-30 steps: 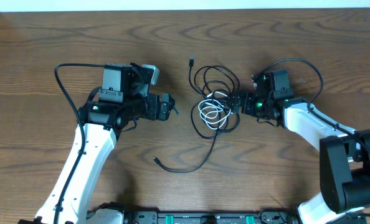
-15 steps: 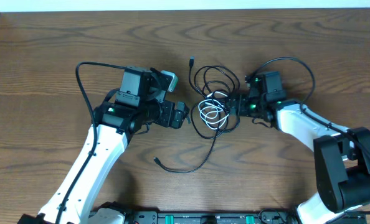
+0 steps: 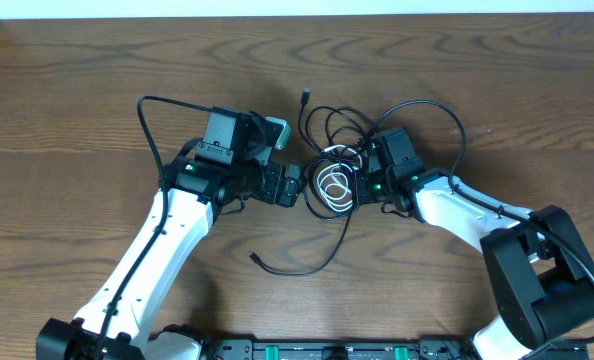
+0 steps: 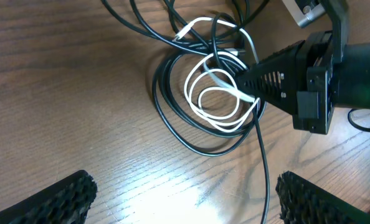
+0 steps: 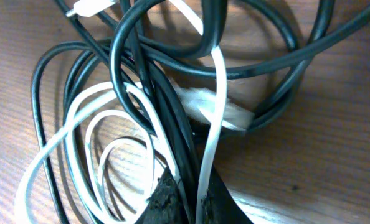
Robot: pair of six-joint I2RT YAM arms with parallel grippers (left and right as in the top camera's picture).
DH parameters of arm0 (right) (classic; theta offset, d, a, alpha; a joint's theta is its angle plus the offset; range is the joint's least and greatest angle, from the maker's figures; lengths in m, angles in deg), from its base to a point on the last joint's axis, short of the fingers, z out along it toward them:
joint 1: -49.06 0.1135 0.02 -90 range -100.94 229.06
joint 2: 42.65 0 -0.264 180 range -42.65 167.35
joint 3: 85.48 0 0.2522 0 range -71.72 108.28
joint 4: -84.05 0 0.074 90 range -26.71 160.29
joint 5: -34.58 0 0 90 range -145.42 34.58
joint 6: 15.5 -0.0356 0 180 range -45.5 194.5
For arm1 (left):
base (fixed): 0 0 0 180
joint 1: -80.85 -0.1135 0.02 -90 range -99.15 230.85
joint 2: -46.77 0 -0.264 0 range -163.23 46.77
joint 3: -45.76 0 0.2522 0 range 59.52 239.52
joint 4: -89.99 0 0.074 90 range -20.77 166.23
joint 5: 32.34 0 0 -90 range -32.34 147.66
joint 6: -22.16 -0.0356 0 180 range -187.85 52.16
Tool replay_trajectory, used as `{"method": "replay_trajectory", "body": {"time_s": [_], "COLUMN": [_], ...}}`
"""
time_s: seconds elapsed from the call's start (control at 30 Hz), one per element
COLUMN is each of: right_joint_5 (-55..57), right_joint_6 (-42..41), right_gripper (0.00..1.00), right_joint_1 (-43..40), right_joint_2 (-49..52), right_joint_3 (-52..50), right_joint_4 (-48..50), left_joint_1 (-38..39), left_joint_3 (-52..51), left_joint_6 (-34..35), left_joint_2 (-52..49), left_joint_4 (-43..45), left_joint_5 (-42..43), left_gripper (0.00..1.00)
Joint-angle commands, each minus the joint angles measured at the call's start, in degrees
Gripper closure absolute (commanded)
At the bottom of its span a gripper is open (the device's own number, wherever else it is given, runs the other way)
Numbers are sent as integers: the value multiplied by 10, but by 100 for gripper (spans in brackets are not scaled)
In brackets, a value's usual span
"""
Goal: Untangle cables
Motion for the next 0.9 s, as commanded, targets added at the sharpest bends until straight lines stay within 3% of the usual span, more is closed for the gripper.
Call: {"method": "replay_trajectory", "body": {"time_s": [0.0, 0.27, 0.5, 0.6, 0.67, 0.87], "right_joint_5": [37, 162, 174, 148, 114, 113], "right_joint_6": [6, 112, 139, 223, 328, 541], "right_gripper": [99, 99, 99, 99, 99, 99], "right_joint_1": [-12, -23, -23, -22, -22, -23], "right_joint_2": [-9, -131, -210, -219, -219, -219], "right_joint_3": [7, 134, 205, 206, 206, 206], "right_joint_4": [-22, -168, -182, -182, -195, -212], "left_joint_1": [1, 1, 1, 1, 1, 1], "left_joint_3": [12, 12, 12, 12, 12, 12], "left_joint_6": [3, 3, 2, -14, -15, -69], "left_joint_2": [-4, -4, -4, -3, -3, -3], "left_joint_4": [0, 19, 29, 43, 62, 99], "left_joint_5": [8, 8, 65, 92, 123, 205], "left_gripper": [6, 6, 7, 7, 8, 10]}}
